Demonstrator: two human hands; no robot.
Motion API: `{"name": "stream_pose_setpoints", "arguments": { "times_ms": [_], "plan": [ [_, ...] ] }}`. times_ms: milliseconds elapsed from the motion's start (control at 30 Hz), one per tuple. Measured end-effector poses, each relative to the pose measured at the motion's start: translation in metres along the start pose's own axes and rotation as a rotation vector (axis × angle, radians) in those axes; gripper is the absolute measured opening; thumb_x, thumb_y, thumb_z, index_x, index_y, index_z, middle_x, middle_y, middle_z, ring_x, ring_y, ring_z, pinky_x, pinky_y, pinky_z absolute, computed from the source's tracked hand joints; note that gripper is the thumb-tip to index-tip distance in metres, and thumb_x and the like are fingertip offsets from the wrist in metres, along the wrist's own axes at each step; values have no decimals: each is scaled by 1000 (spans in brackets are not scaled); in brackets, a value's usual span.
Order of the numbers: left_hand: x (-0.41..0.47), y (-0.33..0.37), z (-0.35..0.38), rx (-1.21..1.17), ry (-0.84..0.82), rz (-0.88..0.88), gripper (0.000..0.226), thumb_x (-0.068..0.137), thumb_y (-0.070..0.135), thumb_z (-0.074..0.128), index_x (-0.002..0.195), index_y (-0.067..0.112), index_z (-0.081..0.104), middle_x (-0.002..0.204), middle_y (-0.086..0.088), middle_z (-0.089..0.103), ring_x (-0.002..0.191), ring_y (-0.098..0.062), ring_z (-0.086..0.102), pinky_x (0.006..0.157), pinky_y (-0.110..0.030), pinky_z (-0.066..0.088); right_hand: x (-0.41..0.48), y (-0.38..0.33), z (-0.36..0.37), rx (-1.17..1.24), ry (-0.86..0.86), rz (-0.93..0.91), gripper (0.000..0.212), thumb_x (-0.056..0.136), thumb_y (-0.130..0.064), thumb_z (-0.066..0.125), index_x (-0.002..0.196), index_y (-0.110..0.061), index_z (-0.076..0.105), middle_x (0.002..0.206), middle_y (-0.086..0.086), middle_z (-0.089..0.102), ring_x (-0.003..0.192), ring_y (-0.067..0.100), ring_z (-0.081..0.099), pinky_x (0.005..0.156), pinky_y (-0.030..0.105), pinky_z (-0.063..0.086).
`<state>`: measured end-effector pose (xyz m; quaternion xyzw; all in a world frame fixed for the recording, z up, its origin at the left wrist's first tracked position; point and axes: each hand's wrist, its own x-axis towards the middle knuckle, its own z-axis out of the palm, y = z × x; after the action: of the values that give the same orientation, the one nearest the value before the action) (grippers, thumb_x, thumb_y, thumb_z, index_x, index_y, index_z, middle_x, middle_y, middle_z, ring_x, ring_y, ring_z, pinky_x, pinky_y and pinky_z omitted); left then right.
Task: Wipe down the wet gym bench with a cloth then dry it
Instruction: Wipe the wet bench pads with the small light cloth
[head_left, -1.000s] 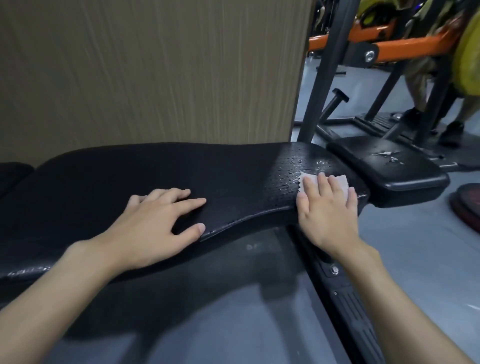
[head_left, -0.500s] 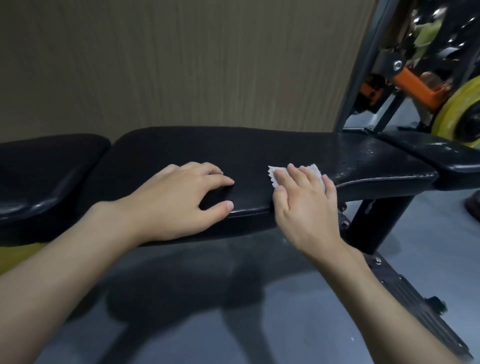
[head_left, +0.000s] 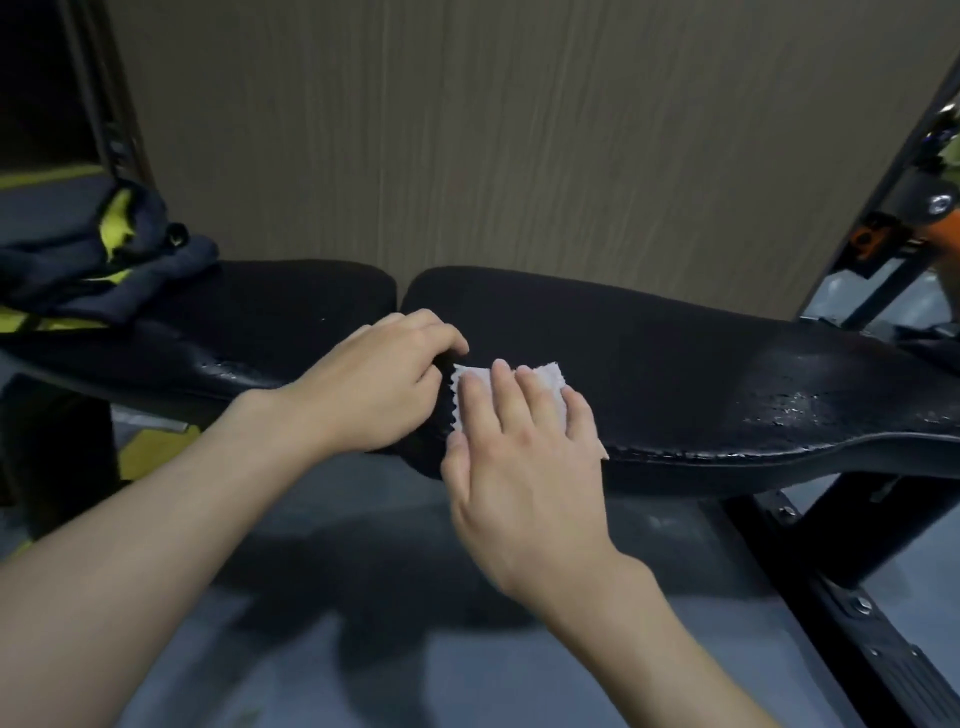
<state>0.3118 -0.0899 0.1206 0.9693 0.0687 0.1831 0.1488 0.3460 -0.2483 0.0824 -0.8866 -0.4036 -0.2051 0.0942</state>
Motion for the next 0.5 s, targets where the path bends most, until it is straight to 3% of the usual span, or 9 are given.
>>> {"name": "stream_pose_setpoints", "arguments": {
  "times_ms": [167, 233, 300, 433, 500],
  "plan": [
    [1, -29, -8, 12, 52, -72, 51, 92, 3, 41, 136, 28, 48, 134, 12, 53, 126, -10, 44, 109, -34, 31, 18, -5, -11, -22, -186, -262, 62, 98, -44, 12, 150, -17, 33, 156, 9, 35, 145, 29, 28, 114, 50, 24],
    [5, -37, -13, 6, 48, -111, 53, 92, 2, 41, 140, 26, 42, 132, 11, 50, 126, -13, 42, 105, -29, 31, 34, 1, -17, 14, -290, -348, 61, 99, -44, 4, 154, -24, 20, 164, 3, 19, 151, 23, 11, 120, 46, 14],
    [14, -46, -17, 5, 30, -144, 52, 91, 1, 43, 139, 22, 38, 122, 11, 44, 123, -16, 42, 98, -26, 31, 58, 4, -17, 63, -402, -386, 52, 104, -41, 9, 155, -32, 13, 166, -4, 6, 152, 15, -3, 122, 42, 3],
    [38, -73, -29, 21, -34, -194, 47, 87, -2, 42, 131, 16, 38, 129, -5, 50, 119, -24, 46, 101, -37, 38, 98, 0, -9, 120, -487, -430, 48, 105, -35, 23, 153, -37, 24, 164, -12, 7, 150, 5, -7, 121, 34, -4],
    [43, -82, -34, 50, -57, -191, 43, 88, -1, 41, 128, 15, 40, 127, -5, 51, 117, -24, 47, 100, -36, 37, 105, 3, -7, 149, -515, -441, 46, 104, -36, 22, 149, -39, 29, 161, -19, 11, 149, 0, -7, 121, 32, -4]
  ]
}}
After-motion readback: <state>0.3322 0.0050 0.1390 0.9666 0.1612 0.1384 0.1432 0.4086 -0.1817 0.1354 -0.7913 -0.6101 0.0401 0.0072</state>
